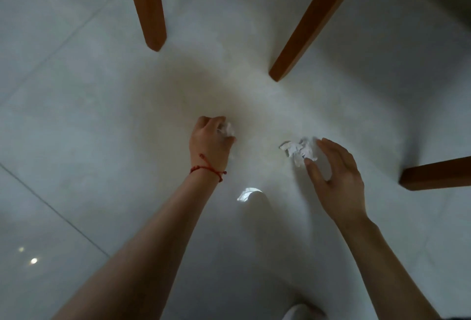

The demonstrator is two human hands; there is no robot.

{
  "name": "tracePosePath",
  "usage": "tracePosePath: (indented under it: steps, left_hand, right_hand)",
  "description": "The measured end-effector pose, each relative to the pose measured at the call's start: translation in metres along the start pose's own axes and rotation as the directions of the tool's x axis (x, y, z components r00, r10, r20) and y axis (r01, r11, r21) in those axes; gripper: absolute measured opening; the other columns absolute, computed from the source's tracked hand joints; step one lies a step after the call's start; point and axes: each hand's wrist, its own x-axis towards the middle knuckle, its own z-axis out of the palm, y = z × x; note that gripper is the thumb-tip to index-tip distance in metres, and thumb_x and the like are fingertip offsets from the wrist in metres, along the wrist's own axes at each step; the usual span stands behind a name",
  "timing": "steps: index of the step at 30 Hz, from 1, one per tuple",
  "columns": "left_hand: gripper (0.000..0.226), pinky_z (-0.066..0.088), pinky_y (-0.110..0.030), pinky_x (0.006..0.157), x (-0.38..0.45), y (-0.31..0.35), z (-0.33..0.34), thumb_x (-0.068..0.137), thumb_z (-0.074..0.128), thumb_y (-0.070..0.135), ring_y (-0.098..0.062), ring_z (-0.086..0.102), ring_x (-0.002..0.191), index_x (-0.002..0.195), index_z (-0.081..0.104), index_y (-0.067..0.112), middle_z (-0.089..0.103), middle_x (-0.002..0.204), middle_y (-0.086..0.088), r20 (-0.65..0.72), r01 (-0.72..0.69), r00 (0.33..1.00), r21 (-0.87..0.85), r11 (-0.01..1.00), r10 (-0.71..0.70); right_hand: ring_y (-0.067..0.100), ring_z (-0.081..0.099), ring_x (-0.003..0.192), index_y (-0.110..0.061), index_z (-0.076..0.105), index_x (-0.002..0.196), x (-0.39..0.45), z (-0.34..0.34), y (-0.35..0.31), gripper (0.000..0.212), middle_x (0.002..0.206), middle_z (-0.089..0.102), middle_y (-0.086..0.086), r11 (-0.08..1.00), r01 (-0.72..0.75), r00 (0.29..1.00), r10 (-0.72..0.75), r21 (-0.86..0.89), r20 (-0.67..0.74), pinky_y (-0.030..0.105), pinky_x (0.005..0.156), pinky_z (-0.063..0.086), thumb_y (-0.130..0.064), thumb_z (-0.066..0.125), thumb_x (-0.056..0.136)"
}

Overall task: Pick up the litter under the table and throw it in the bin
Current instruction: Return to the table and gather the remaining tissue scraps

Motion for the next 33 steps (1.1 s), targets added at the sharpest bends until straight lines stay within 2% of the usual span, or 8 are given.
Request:
tracePosePath:
  steps: [4, 8, 14, 17, 19, 23, 28, 33]
  left_hand:
    - [0.02, 0.031, 0.001, 0.058, -0.005, -0.004, -0.002, 0.065, 0.071, 0.008, -0.007, 0.052, 0.068, 0.086, 0.072, 0.008, 0.068, 0.08, -0.008, -0.056, 0.117, 0.991, -0.093, 0.989, -0.122]
    - [0.021, 0.037, -0.001, 0.054, -0.011, -0.005, -0.004, 0.065, 0.073, 0.008, 0.016, 0.05, 0.049, 0.086, 0.073, 0.012, 0.056, 0.06, 0.015, -0.017, 0.302, 0.947, -0.285, 0.91, -0.32]
    - [0.018, 0.054, -0.033, 0.077, -0.029, -0.016, -0.005, 0.064, 0.074, 0.008, -0.009, 0.063, 0.067, 0.08, 0.074, 0.016, 0.066, 0.062, 0.013, 0.032, 0.432, 0.884, -0.436, 0.789, -0.466]
    - [0.019, 0.053, -0.033, 0.076, -0.038, -0.022, -0.005, 0.065, 0.074, 0.007, -0.014, 0.062, 0.069, 0.083, 0.074, 0.014, 0.068, 0.068, 0.004, 0.016, 0.419, 0.886, -0.455, 0.786, -0.463]
    - [0.019, 0.052, -0.029, 0.072, -0.04, -0.025, -0.006, 0.065, 0.074, 0.007, -0.007, 0.062, 0.065, 0.081, 0.074, 0.017, 0.067, 0.062, 0.012, 0.005, 0.397, 0.895, -0.464, 0.792, -0.446]
    - [0.018, 0.053, -0.029, 0.07, -0.037, -0.028, -0.009, 0.06, 0.074, 0.016, -0.005, 0.062, 0.063, 0.078, 0.074, 0.018, 0.067, 0.06, 0.014, 0.008, 0.375, 0.905, -0.489, 0.788, -0.426]
    - [0.017, 0.051, -0.028, 0.069, -0.038, -0.023, -0.013, 0.063, 0.074, 0.007, -0.008, 0.061, 0.064, 0.077, 0.074, 0.016, 0.066, 0.055, 0.014, 0.036, 0.386, 0.903, -0.505, 0.772, -0.428]
    - [0.022, 0.05, -0.02, 0.067, -0.057, -0.006, -0.04, 0.057, 0.075, 0.01, -0.003, 0.06, 0.061, 0.079, 0.074, 0.01, 0.065, 0.052, 0.021, 0.064, 0.38, 0.912, -0.501, 0.778, -0.404]
  right_hand:
    - [0.022, 0.047, 0.125, -0.014, 0.052, 0.128, 0.009, 0.006, -0.006, 0.053, 0.134, 0.053, 0.007, 0.999, 0.014, 1.0, -0.015, 0.046, 0.019, 0.027, 0.093, 0.034, -0.044, 0.046, 0.084]
    - [0.023, 0.049, 0.123, -0.014, 0.053, 0.126, 0.012, 0.01, -0.01, 0.05, 0.131, 0.055, 0.007, 0.996, 0.017, 1.0, -0.019, 0.089, 0.016, 0.027, 0.092, 0.035, -0.039, 0.054, 0.082]
    - [0.022, 0.048, 0.114, -0.022, 0.058, 0.12, 0.009, 0.024, -0.011, 0.042, 0.12, 0.057, 0.002, 0.997, 0.033, 0.998, -0.038, 0.075, 0.057, 0.026, 0.084, 0.038, -0.023, 0.069, 0.08]
    - [0.019, 0.051, 0.108, -0.022, 0.064, 0.114, 0.013, 0.031, -0.012, 0.031, 0.115, 0.056, 0.004, 0.995, 0.023, 0.998, -0.029, 0.101, 0.058, 0.024, 0.085, 0.041, -0.016, 0.064, 0.083]
    - [0.009, 0.053, 0.101, -0.027, 0.069, 0.104, 0.015, 0.033, -0.016, 0.025, 0.108, 0.056, 0.0, 0.99, 0.036, 0.998, -0.044, 0.139, 0.054, 0.019, 0.086, 0.042, -0.013, 0.061, 0.085]
    - [-0.01, 0.055, 0.083, -0.045, 0.065, 0.088, 0.019, 0.024, -0.029, 0.036, 0.085, 0.058, -0.018, 0.939, -0.072, 0.996, 0.047, 0.337, 0.082, 0.001, 0.073, 0.039, -0.009, 0.066, 0.081]
    - [0.01, 0.063, 0.078, -0.013, 0.073, 0.091, 0.02, 0.013, -0.04, 0.016, 0.091, 0.073, -0.002, 0.753, -0.355, 0.932, 0.24, 0.554, 0.271, 0.023, 0.075, 0.051, -0.007, 0.068, 0.077]
    - [0.001, 0.06, 0.072, -0.029, 0.073, 0.078, 0.002, -0.021, -0.068, 0.026, 0.068, 0.07, -0.018, 0.653, -0.442, 0.893, 0.258, 0.615, 0.369, 0.016, 0.068, 0.052, -0.003, 0.067, 0.078]
